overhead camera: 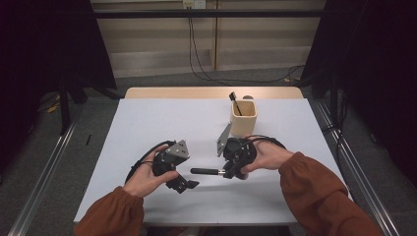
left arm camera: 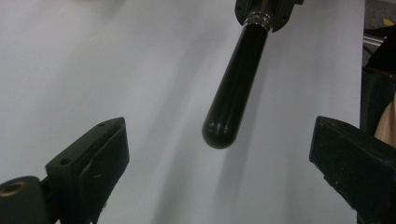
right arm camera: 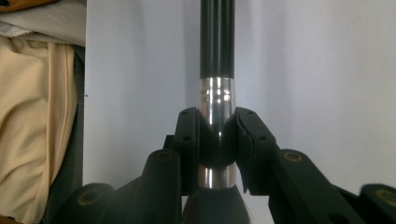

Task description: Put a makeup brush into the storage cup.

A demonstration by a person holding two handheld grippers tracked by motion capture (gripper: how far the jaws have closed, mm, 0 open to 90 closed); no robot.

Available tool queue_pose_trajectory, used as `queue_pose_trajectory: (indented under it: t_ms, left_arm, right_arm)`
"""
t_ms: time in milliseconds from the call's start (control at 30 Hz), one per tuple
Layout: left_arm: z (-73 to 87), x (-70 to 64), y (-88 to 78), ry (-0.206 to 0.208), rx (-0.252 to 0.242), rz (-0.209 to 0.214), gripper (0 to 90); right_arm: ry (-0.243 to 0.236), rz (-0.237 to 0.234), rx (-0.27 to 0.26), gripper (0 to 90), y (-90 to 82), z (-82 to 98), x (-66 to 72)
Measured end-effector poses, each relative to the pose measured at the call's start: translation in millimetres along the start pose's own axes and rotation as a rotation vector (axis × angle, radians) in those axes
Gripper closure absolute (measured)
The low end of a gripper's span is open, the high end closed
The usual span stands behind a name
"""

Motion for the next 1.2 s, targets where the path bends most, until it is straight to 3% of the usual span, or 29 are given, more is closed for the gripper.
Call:
queue_pose_trajectory:
  t_ms: [300, 767, 933, 1033, 1067, 1100, 1200]
  left_arm:
    - [0.4, 6.2, 4.0, -0.008, 0.055, 0.023, 5.0]
    - [-6.5, 3.0, 13.1, 0.034, 0.131, 0.05, 4.5]
    - [-8.9, 0.7, 15.6, 0.035, 0.141, 0.091, 11.9]
    - [-9.5, -0.2, 17.7, 0.05, 0.147, 0.101, 21.4]
    - [-8.4, -1.4, 19.5, 0.078, 0.146, 0.087, 22.4]
    - [-8.1, -2.2, 19.6, 0.082, 0.15, 0.106, 25.1]
    - [-7.8, -1.3, 21.0, 0.081, 0.153, 0.11, 37.2]
  right_arm:
    - [-0.017, -0.015, 0.016, 72.3, 4.4, -2.1, -0.7]
    - [-0.026, -0.024, 0.016, 72.3, 8.5, -4.9, -3.4]
    - [-0.03, -0.028, 0.02, 72.3, 10.4, -5.2, -2.3]
    - [-0.024, -0.031, 0.018, 72.3, 12.2, -5.9, -1.4]
    - [-0.027, -0.029, 0.015, 72.3, 12.8, -6.3, -1.6]
    - [-0.038, -0.026, 0.012, 72.3, 13.6, -6.8, -2.2]
    - [-0.032, -0.032, 0.019, 72.3, 14.7, -7.0, -0.2]
Point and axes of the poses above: each handheld gripper's, and its own axes: y roughly forward along the jaws, z roughly out of its underside, x roughly to its left, the point moved 4 cm from there along y, roughly forward along the jaws, and after that the axes turned 12 degrees about -x, right-handed, at the moved point
